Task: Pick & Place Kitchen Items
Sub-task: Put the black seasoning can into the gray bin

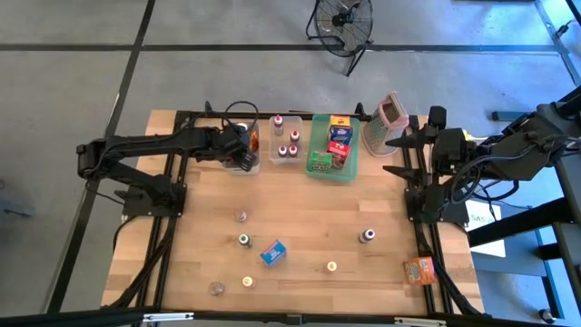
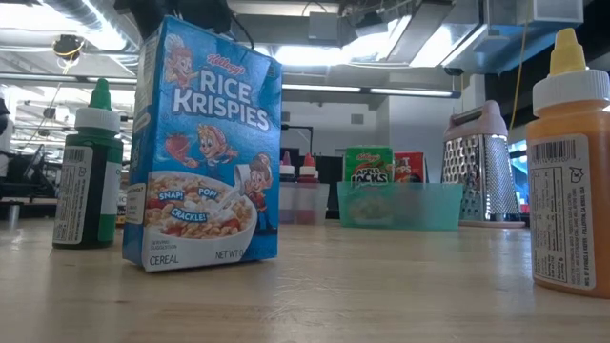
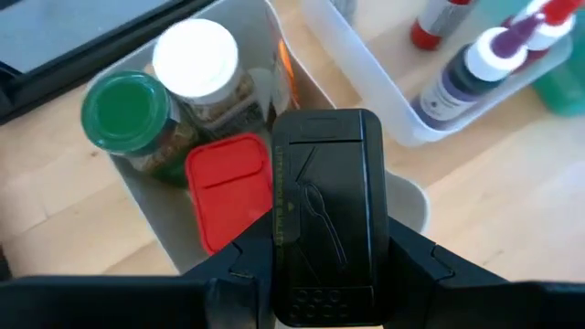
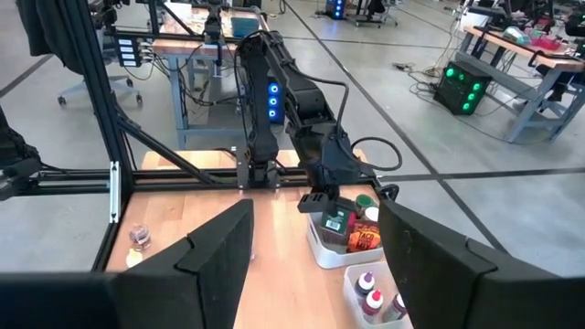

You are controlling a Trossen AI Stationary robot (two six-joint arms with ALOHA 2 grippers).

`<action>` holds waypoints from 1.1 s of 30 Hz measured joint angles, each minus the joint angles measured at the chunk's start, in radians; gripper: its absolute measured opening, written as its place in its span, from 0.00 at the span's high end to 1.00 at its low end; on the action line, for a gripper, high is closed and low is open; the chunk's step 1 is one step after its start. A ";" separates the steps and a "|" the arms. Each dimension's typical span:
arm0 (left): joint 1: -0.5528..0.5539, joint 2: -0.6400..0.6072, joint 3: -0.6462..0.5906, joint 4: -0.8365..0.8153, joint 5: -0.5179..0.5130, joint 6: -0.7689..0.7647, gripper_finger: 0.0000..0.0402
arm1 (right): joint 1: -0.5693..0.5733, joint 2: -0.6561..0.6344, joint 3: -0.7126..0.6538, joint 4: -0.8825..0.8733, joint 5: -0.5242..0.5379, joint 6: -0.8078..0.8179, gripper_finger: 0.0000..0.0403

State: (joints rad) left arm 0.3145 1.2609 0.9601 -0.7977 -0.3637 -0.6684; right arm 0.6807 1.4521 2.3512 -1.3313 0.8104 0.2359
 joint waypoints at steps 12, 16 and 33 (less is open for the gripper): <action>0.023 -0.001 -0.168 0.203 0.037 -0.015 0.69 | 0.000 0.000 0.000 0.004 -0.001 -0.010 0.41; 0.043 0.000 -0.169 0.220 -0.013 -0.026 0.69 | 0.000 0.000 0.000 0.004 -0.001 -0.012 0.41; 0.081 0.030 -0.169 0.250 -0.100 -0.069 0.69 | 0.000 0.000 0.000 0.004 -0.001 -0.008 0.41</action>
State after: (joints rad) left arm 0.3954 1.2908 0.7914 -0.5476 -0.4639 -0.7371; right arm 0.6804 1.4521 2.3512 -1.3277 0.8093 0.2276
